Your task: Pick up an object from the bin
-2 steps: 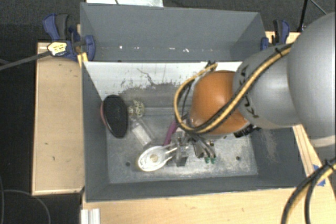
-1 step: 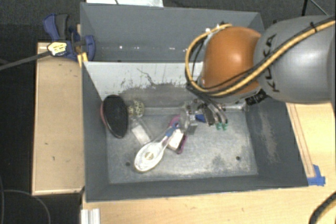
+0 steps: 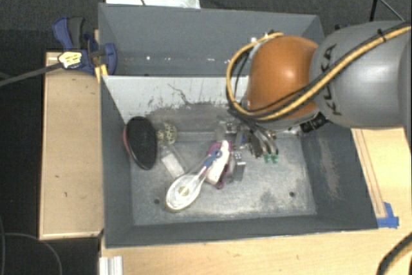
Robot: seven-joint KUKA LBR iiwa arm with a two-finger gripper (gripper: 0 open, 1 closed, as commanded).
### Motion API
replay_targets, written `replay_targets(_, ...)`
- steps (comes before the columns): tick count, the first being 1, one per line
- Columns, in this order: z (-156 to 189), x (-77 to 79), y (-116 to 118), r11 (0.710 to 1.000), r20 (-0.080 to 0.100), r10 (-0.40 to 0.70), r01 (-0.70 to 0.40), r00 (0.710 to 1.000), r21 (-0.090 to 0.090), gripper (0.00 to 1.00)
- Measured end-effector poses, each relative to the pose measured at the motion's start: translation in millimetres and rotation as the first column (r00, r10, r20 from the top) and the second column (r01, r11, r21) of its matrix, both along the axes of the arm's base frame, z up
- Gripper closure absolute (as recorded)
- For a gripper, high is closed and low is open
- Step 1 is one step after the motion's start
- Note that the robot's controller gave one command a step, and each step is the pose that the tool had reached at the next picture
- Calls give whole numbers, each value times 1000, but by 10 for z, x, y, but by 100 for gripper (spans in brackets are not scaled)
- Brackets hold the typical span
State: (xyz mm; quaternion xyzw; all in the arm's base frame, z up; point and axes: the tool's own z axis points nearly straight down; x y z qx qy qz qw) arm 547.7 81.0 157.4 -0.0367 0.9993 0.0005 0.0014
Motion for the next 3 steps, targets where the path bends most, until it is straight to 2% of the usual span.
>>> replay_targets(1, -819, 141, 248, 939, -13, 344, -344, 939, 1, 0)
replay_targets(2, -786, 172, 259, 941, 1, 339, -339, 941, 1, 100)
replay_targets(3, 646, -21, 287, 961, 7, 276, -276, 961, -1, 100)
